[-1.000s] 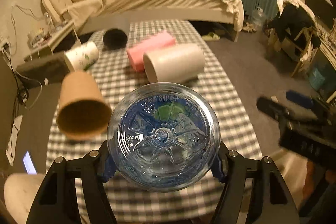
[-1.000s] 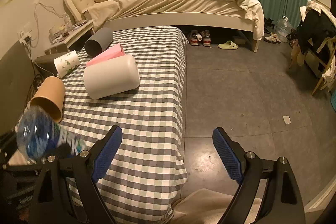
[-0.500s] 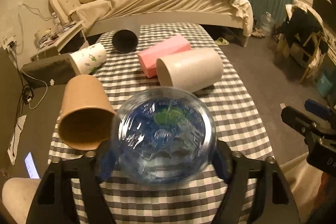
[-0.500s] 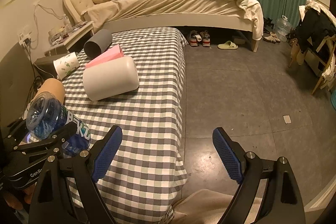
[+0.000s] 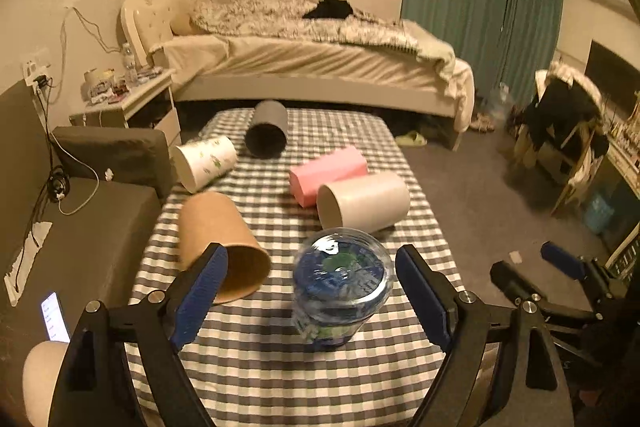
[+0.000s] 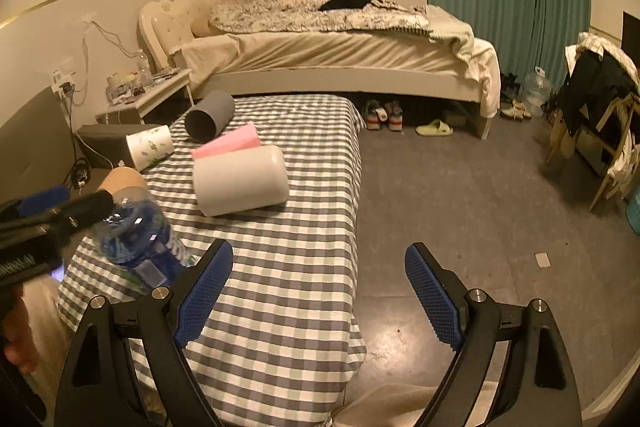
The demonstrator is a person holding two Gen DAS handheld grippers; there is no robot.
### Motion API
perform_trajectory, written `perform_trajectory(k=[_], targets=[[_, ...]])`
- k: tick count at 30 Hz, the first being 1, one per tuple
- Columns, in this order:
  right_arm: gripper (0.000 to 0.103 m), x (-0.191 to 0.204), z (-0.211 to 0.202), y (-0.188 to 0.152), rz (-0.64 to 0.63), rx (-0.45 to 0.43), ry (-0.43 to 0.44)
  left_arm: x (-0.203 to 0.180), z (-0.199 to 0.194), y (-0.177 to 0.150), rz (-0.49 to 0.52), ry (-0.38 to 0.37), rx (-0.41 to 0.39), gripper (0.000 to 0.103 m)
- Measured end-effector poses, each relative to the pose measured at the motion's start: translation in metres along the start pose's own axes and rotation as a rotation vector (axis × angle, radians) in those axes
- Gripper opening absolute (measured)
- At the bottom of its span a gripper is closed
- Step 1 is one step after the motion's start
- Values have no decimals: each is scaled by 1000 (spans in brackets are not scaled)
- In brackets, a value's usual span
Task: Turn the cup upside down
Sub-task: 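Open the left tool and withdraw it from the standing bottle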
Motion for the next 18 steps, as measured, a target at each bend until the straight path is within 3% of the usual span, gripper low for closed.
perform_trajectory(k=[9, 15, 18], targets=[[88, 32, -22, -7, 6, -12, 33, 38, -32, -28, 2, 21, -76, 89], [89, 50, -25, -22, 23, 11, 36, 57, -25, -57, -12, 51, -40, 89], [93, 59, -19, -30, 0, 21, 28, 64, -22, -61, -33, 66, -32, 94]])
Point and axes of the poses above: each gripper's, at about its wrist camera, not at the fingertips, and z roughly the way its jaws point, x to its left, y to its top, the point moved 4 cm from there along z, roughly the way its jaws point, and after that the axes turned 12 degrees about -x, right-handed, at the moved point
